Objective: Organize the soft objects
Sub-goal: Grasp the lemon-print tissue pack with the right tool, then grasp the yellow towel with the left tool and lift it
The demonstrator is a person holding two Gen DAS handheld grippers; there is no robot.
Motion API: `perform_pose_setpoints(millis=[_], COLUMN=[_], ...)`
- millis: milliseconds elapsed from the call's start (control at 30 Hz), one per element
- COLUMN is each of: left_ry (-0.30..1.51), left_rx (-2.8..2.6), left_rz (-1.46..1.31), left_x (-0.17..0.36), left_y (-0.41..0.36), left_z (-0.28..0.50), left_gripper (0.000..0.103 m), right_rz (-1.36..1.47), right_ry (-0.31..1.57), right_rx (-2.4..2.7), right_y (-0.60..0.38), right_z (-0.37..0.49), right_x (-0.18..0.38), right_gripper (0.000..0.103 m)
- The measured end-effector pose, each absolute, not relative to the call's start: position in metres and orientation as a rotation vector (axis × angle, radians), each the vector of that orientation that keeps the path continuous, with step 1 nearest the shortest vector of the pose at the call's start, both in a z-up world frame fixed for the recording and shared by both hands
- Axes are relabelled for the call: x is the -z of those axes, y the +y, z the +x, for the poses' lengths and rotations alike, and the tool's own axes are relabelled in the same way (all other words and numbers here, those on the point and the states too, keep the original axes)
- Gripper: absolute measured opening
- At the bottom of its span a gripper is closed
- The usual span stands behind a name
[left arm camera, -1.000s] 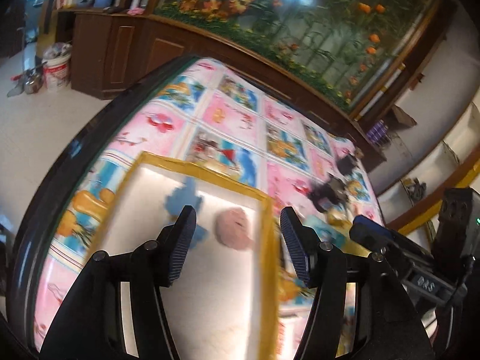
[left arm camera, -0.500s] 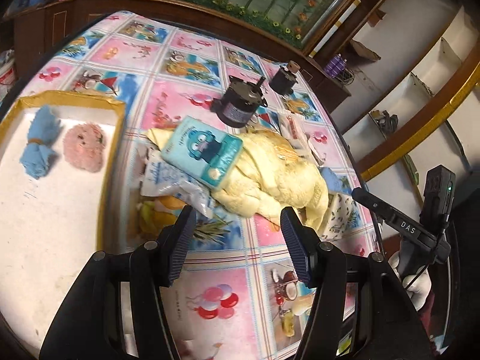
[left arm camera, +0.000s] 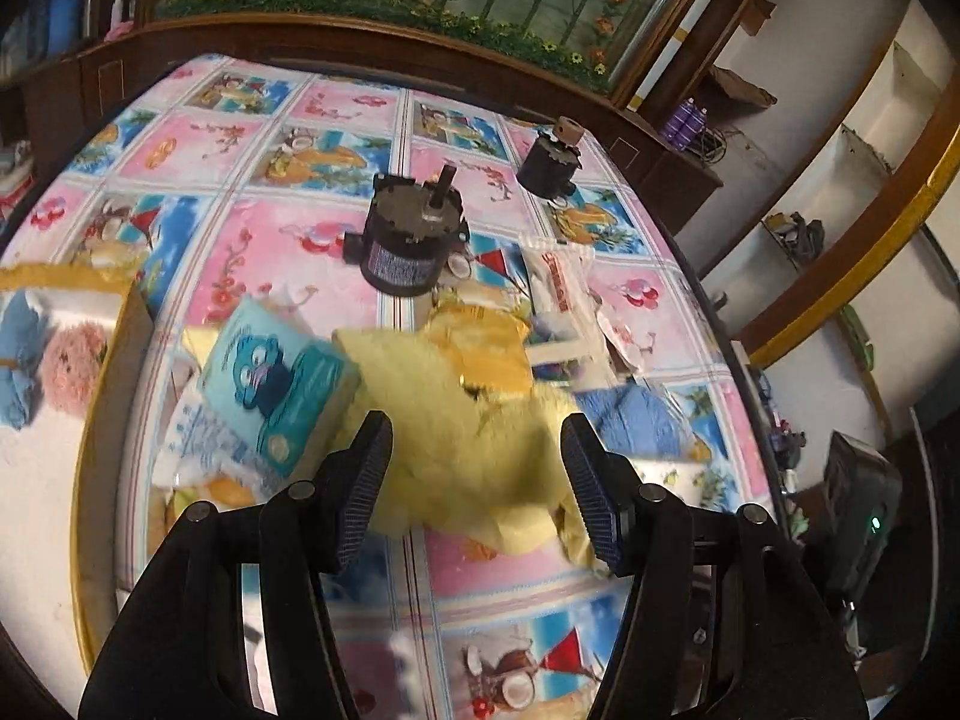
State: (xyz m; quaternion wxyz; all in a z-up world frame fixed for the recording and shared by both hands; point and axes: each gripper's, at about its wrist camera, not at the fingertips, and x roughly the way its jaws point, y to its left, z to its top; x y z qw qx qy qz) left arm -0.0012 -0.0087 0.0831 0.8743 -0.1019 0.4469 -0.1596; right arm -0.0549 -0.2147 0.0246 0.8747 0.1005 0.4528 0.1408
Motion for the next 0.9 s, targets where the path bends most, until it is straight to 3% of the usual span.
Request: perform_pose_setpoints(millis=[100,467,633,800,900], left_ry=[0.927,1.086,1.053,1.041,0.999], left_rx=[0.266,0.337,0.422,0.5,0.52], left_rz=[-0.052,0.382,0.207,-0.218,-0.261], left_x=[-0.074,-0.04,-0.052,-0.065,-0.073], left_y=[-0.03,-0.016,0.024,0.035,0.017], left_z=[0.015,-0.07,-0.099,-0.077,-0.059], left_gripper=[0.06,0.059,0.059,0.059,0.059], right_rz=[0.223,0.179,0.196,0.213,0.23], right_ry=[0.957,0.963,0.968,0.969,0.968], right_rx=[-0.311,-0.292,-0.291,-0.288,-0.293], right_y=[-0.216,-0.234,-0.243,-0.245,-0.246], right_z=[-0.058,-0.082,-0.091,-0.095,-0.095], right_x=[-0.022,-0.026,-0.025,-0.024,-0.023], right_gripper=[0.037,0.036,0.036,0.036,0.036])
